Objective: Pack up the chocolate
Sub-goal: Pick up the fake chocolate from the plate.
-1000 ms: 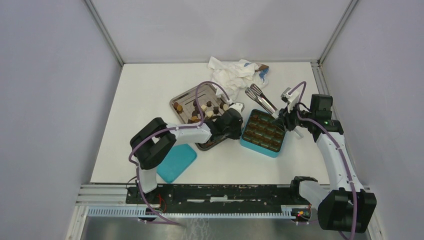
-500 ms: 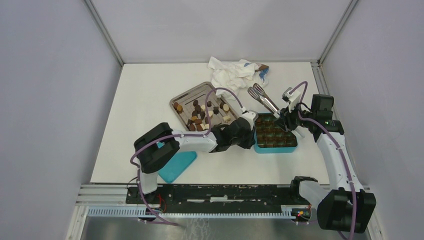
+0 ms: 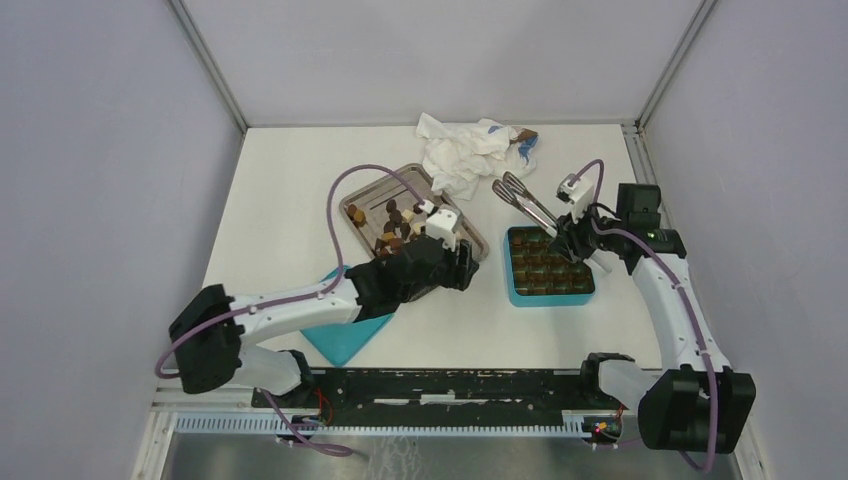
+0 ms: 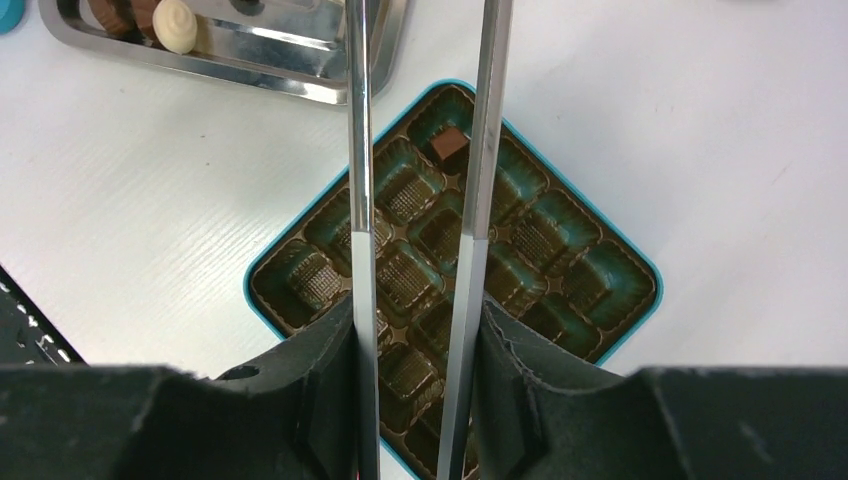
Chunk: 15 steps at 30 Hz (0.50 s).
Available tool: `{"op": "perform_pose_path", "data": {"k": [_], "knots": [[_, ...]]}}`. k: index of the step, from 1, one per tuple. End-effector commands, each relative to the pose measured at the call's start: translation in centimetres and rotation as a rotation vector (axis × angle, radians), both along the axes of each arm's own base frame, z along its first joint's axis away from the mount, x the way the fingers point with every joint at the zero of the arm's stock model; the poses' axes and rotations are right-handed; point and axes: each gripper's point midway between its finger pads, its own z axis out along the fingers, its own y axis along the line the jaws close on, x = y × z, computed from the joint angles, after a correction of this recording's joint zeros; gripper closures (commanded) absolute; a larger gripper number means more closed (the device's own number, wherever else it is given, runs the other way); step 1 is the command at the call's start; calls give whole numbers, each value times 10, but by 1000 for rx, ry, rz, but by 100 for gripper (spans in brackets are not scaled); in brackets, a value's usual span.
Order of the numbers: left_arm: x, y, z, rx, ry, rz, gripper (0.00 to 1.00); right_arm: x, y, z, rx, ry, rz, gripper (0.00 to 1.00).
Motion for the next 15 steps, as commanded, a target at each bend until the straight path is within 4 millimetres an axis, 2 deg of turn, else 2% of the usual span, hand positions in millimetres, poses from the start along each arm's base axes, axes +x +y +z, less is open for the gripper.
{"op": "perform_pose_path", "data": {"k": [1, 5, 9, 12, 15], "knots": [[22, 57, 33, 128, -107, 123, 26, 11, 7, 23, -81, -67, 52, 58], [41, 112, 76, 124, -131, 211, 5, 11, 29, 22, -186, -60, 124, 58], [51, 170, 116, 159, -189, 284, 0, 14, 44, 21, -290, -50, 184, 58], [50, 202, 117, 268, -252, 349, 0, 19, 51, 16, -383, -29, 220, 58], [47, 227, 98, 344, -270, 420, 0, 27, 56, 14, -473, -19, 236, 58]]}}
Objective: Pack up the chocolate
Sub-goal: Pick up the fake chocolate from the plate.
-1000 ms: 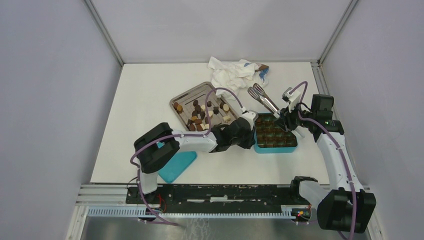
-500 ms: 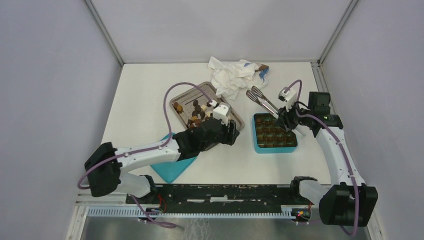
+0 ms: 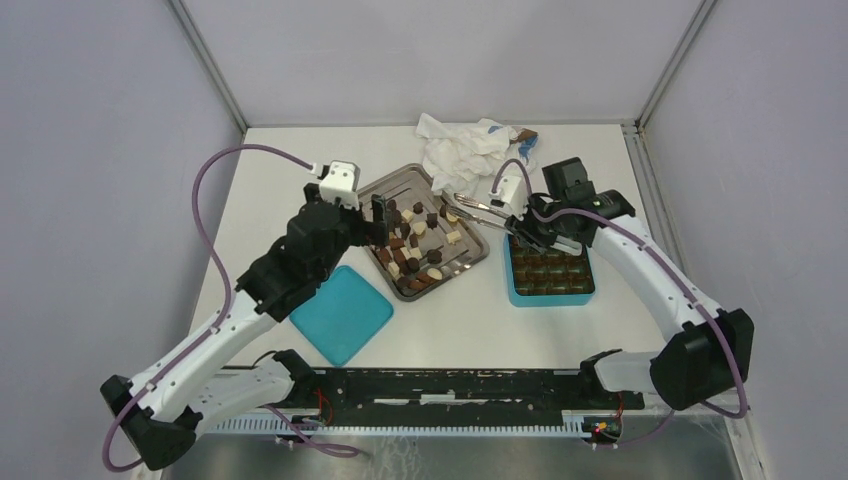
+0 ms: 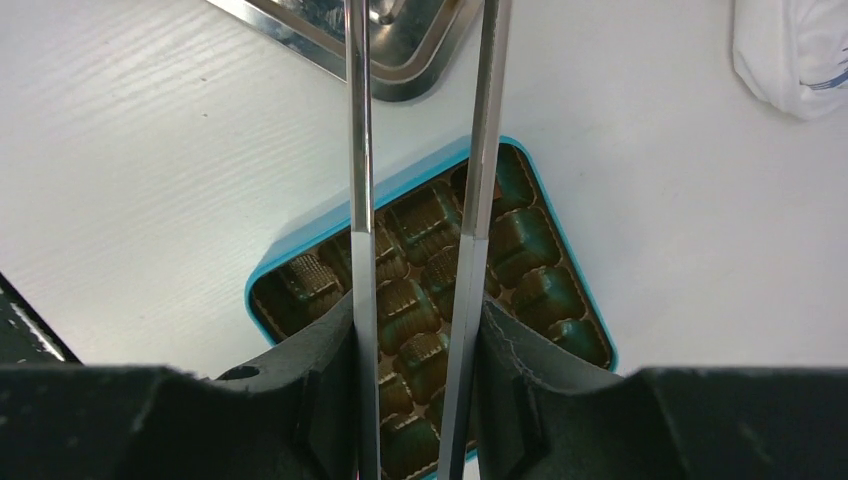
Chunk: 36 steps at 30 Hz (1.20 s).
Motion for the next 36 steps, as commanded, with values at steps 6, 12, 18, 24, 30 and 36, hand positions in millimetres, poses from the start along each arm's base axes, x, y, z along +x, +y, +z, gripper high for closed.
{"op": "perform_pose_path", "data": {"k": [6, 12, 18, 24, 30, 36], "knots": [[-9, 45, -35, 227, 11, 71, 1, 32, 2, 6, -292, -58, 14, 58], [-9, 46, -32, 194, 4, 55, 1, 35, 9, -10, -366, -28, 40, 58], [-9, 46, -31, 184, 5, 43, 2, 40, 8, -23, -453, -12, 62, 58], [-9, 48, -30, 179, -1, 46, 2, 45, 6, -30, -508, 4, 84, 57], [-9, 47, -30, 175, -1, 43, 2, 46, 6, -39, -534, 30, 99, 57], [-9, 47, -30, 174, 0, 39, 2, 48, 8, -44, -542, 45, 108, 55]]}}
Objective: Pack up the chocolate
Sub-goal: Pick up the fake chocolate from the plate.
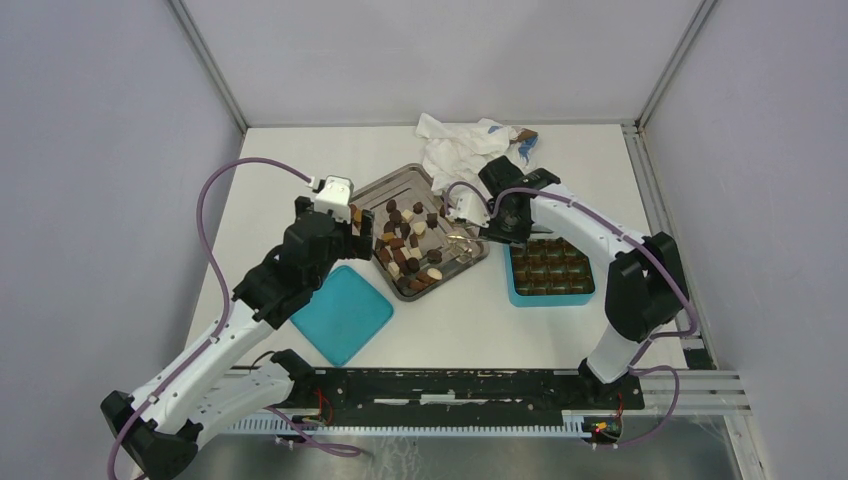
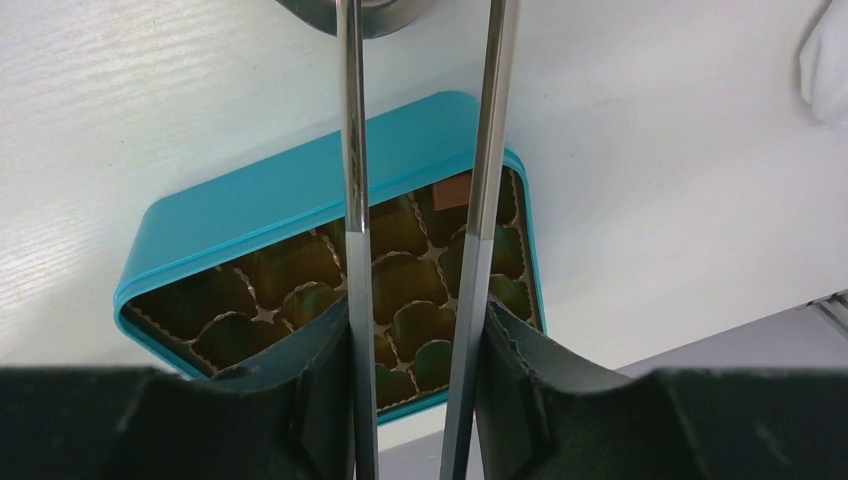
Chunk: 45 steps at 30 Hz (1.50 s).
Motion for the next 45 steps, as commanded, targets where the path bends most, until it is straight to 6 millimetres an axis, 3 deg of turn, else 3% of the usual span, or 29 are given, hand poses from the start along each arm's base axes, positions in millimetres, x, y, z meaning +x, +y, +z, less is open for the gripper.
{"op": "perform_pose_path", "data": {"k": [1, 20, 27, 38, 45], "knots": [[2, 1, 9, 15, -38, -23, 2, 14, 3, 14, -10, -48, 6, 55], [2, -1, 9, 5, -39, -36, 2, 13, 16, -1, 24, 35, 5, 55], [2, -1, 10, 1, -40, -38, 2, 10, 15, -2, 33, 55, -11, 66], [2, -1, 11, -2, -42, -39, 2, -1, 27, 10, 147, 63, -18, 95], [2, 0, 10, -1, -40, -37, 2, -17, 27, 19, 256, 64, -34, 99]]}}
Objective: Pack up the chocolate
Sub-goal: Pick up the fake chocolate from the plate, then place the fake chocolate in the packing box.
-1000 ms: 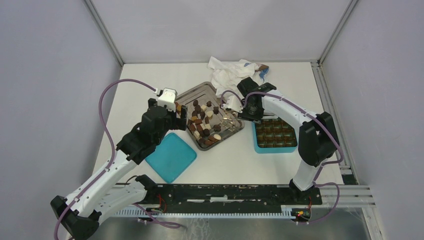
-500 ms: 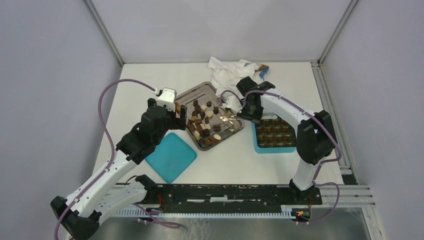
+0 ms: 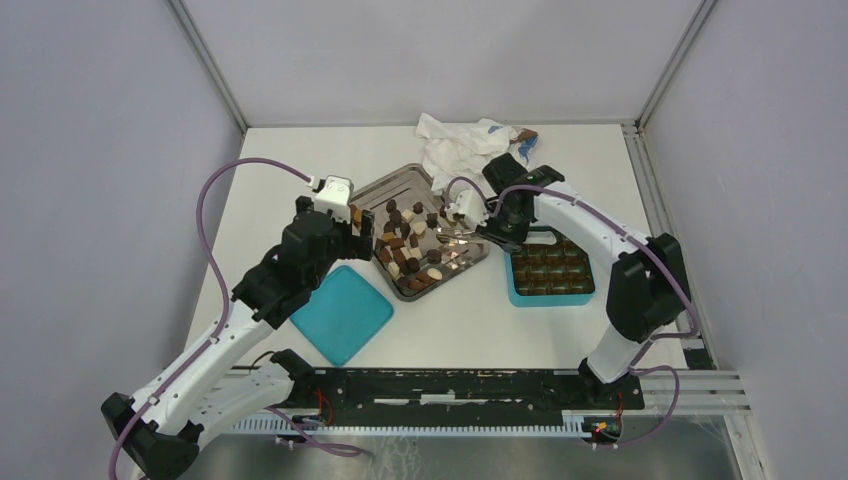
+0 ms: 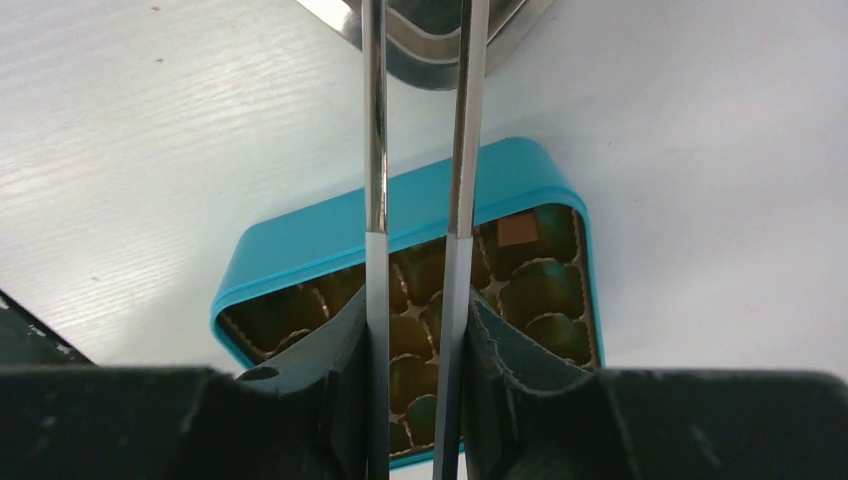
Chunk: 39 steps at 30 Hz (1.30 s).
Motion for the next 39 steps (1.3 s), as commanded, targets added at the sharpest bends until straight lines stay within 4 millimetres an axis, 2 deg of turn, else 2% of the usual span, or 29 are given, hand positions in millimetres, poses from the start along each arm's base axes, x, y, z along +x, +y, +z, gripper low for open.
{"op": "perform_pose_path", "data": {"k": [1, 6, 10, 18, 21, 28, 31, 39], "knots": [[2, 3, 11, 14, -49, -14, 2, -8, 6, 26, 140, -38, -22, 99], [3, 3, 11, 16, -49, -11, 2, -20, -7, 43, 270, -42, -58, 99], [3, 3, 9, 19, -43, -12, 2, -27, -33, 59, 382, -76, -131, 99], [5, 0, 4, 20, -28, -22, 2, -44, -98, 59, 422, -179, -310, 97], [5, -1, 4, 18, -25, -25, 2, -51, -123, 52, 410, -177, -366, 97], [6, -2, 3, 20, -20, -29, 2, -64, -162, 35, 352, -154, -441, 95], [6, -2, 3, 20, -19, -29, 2, -67, -172, 30, 342, -146, -461, 95], [7, -3, 0, 23, -13, -32, 2, -70, -172, 14, 347, -109, -461, 92]]}}
